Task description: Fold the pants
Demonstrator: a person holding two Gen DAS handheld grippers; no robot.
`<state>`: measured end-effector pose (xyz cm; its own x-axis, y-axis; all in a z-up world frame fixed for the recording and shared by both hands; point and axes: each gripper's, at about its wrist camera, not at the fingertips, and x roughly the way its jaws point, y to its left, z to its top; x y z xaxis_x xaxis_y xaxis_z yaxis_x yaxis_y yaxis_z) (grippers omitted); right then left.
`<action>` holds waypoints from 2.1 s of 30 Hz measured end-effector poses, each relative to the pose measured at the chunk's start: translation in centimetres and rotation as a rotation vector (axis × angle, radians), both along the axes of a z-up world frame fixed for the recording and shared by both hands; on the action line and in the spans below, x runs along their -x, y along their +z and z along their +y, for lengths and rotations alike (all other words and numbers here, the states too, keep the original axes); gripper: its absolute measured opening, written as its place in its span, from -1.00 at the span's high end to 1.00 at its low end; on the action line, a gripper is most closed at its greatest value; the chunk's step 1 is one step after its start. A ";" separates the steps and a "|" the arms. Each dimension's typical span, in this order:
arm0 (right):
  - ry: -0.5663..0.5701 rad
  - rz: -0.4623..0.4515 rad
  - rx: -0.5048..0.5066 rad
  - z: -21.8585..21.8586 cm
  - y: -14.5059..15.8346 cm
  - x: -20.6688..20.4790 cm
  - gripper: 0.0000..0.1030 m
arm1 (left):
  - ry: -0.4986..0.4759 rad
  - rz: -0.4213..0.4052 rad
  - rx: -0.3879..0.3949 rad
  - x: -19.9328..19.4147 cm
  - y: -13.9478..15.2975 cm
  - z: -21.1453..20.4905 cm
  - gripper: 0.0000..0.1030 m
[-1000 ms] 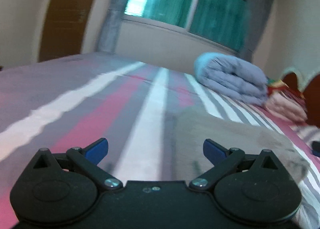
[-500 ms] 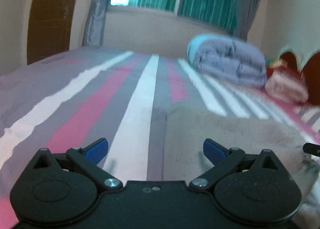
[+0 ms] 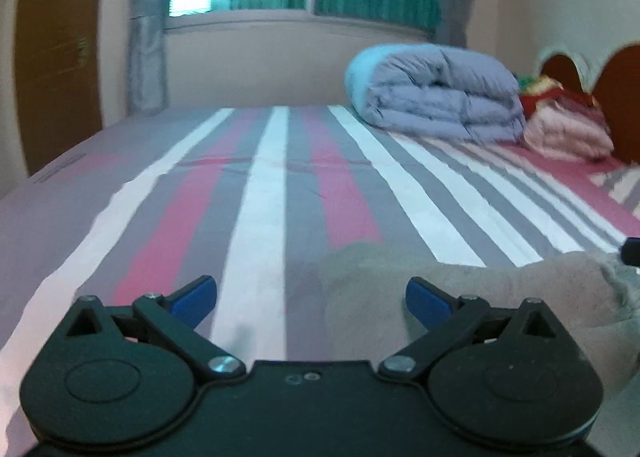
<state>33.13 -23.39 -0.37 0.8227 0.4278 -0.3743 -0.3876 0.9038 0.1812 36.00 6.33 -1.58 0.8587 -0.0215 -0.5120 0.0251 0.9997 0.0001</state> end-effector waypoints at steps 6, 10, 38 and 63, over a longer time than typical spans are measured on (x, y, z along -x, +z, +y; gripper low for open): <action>-0.014 0.182 0.110 2.2 -3.4 -5.2 0.60 | -0.051 0.103 -0.079 -2.5 -2.5 -1.7 -0.86; -0.023 0.132 0.054 1.7 -2.6 -4.4 0.59 | -0.061 0.100 -0.070 -2.1 -1.8 -1.0 -0.85; 0.053 0.749 -0.884 -14.8 -10.0 -4.5 -0.24 | -0.304 0.366 0.626 -1.9 -6.5 8.2 -0.59; 0.246 0.537 -0.806 -7.4 -3.9 -20.9 0.17 | -0.298 0.147 0.842 -15.8 -4.8 10.3 0.66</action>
<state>54.00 -30.80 -4.22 0.4837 0.8535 -0.1937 -0.2343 0.3395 0.9109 51.81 16.61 -6.36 0.6846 -0.6498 -0.3303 0.2249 0.6194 -0.7522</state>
